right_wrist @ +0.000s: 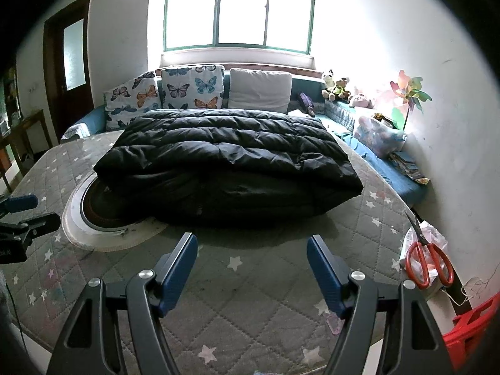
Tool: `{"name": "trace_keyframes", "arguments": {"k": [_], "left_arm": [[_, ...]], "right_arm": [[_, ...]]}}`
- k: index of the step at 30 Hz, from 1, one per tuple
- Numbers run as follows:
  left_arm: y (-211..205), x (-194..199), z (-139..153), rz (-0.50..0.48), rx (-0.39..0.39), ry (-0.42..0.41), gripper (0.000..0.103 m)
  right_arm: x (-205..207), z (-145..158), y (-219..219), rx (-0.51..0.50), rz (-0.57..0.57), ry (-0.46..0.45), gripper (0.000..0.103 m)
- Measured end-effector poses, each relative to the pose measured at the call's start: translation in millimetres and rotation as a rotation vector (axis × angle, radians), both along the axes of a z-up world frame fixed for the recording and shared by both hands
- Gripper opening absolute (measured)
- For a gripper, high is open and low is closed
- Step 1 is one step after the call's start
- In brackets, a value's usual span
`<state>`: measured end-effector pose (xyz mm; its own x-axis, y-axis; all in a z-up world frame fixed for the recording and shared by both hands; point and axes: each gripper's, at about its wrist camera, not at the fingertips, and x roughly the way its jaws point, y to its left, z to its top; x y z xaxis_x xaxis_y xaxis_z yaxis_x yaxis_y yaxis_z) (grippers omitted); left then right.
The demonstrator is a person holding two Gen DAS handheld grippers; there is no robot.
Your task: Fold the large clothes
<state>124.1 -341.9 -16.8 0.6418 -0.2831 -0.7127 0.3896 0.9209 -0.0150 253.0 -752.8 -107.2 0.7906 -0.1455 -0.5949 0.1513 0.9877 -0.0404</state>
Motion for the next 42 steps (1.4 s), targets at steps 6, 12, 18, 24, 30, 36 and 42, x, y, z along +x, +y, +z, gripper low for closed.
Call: {"name": "trace_keyframes", "arguments": {"k": [6,12,18,24,30,36,42], "left_arm": [[0.3,0.7,-1.9,-0.004,-0.004,0.008,0.097],[0.4,1.4,-3.3,-0.004,-0.002,0.01,0.097],[1.2,2.0,-4.4,-0.005,-0.003,0.013,0.097],[1.1,2.0,-5.1,-0.006,-0.004,0.016,0.097],[2.3,3.1,-9.0,-0.005,-0.003,0.022,0.097],[2.6,3.2,-9.4,-0.002,-0.001,0.021,0.097],[2.4,1.1,-6.5,-0.001,-0.004,0.017,0.097]], "right_arm": [[0.1,-0.2,0.5,-0.002,0.004,0.003,0.079],[-1.6,0.0,3.2,-0.002,0.006,0.004,0.079],[-1.1,-0.8,5.4,0.001,0.007,0.009,0.079],[-1.1,-0.4,6.4,-0.001,0.005,0.006,0.079],[0.7,0.2,6.6,0.0,0.008,0.006,0.079],[0.6,0.5,6.5,0.001,0.01,0.003,0.079],[1.4,0.6,6.7,-0.001,0.006,0.005,0.079]]}}
